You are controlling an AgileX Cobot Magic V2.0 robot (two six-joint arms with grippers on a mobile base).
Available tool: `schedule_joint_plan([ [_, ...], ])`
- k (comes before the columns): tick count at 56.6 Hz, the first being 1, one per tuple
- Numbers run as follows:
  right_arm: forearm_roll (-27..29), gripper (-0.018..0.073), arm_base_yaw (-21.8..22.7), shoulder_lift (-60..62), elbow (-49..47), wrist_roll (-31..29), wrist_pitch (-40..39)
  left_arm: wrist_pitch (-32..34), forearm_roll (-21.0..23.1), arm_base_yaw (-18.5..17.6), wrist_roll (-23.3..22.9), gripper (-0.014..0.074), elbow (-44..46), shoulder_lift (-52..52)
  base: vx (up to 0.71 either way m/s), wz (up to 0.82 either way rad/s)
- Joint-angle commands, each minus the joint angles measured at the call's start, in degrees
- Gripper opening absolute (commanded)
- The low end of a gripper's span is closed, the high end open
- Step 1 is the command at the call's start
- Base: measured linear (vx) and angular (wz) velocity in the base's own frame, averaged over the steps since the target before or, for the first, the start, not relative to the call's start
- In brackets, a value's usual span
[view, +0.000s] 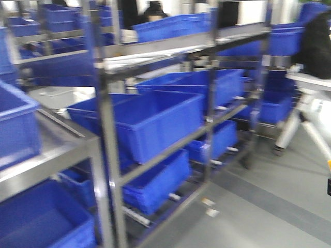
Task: Pick red and yellow blocks into blue bin
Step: 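Drive the base to the blue bin holding both blocks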
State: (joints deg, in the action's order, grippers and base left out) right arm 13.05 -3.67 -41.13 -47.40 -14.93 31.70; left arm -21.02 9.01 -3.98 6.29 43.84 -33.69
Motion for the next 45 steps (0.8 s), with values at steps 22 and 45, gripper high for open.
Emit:
schedule_joint_plan([
  [22,0.3,-0.0011,0.2,0.1,-1.7,-0.6,-4.9,4.6,0.3,-0.4,-0.3,0.0002,1.6,-0.1,0.32,0.58],
  [45,0.3,-0.0011,0.2,0.1,-1.7,-0.6,-4.9,4.6,0.3,-0.4,-0.3,0.0002,1.6,-0.1,0.26,0.63],
])
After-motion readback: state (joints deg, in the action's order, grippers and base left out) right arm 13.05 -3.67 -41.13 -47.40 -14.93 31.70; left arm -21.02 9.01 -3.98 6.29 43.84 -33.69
